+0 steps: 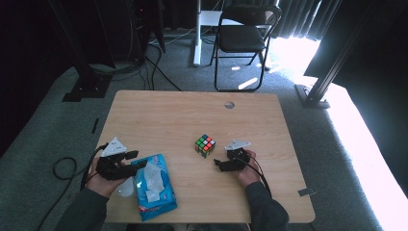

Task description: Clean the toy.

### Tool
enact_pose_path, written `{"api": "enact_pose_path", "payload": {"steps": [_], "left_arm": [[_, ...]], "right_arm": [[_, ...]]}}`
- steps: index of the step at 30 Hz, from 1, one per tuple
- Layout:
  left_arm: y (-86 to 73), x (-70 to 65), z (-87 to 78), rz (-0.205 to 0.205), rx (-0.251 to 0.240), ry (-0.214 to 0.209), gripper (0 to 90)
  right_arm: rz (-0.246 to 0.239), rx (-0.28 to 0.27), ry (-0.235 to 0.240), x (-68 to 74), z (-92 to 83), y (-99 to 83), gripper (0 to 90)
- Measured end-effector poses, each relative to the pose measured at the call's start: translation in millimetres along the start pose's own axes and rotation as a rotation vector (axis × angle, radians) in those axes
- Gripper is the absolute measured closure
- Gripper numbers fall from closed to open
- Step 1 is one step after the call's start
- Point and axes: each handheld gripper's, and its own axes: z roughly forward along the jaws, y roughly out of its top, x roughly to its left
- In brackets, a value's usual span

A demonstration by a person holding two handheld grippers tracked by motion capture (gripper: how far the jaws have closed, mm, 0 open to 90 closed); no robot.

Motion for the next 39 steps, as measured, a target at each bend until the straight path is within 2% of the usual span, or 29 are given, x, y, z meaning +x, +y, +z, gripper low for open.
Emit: {"api": "enact_pose_path", "payload": {"steps": [4, 8, 14, 19, 30, 39], "left_arm": [[2.6, -4.2, -1.2, 0.008, -0.013, -0.005, 46.9], [6.9, -12.0, -3.2, 0.029, -0.017, 0.007, 46.4], [10.4, -18.3, -3.5, 0.043, -0.031, -0.009, 45.6], [5.5, -14.1, 11.1, 0.017, 0.034, 0.0, 44.3], [-0.4, -13.5, 33.5, 0.003, 0.14, 0.037, 42.8], [-6.8, -8.3, 42.5, -0.004, 0.195, 0.017, 44.5]], "right_arm": [[0.0, 0.0, 0.0, 0.0, 0.0, 0.0, 22.8], [0.0, 0.0, 0.0, 0.0, 0.0, 0.0, 22.9], [0.0, 0.0, 0.0, 0.0, 0.0, 0.0, 22.8], [0.001, 0.0, 0.0, 0.0, 0.0, 0.0, 22.9], [-0.001, 0.0, 0.0, -0.1, 0.0, 0.0, 22.8], [-0.001, 0.0, 0.001, -0.2, 0.0, 0.1, 22.8]]}}
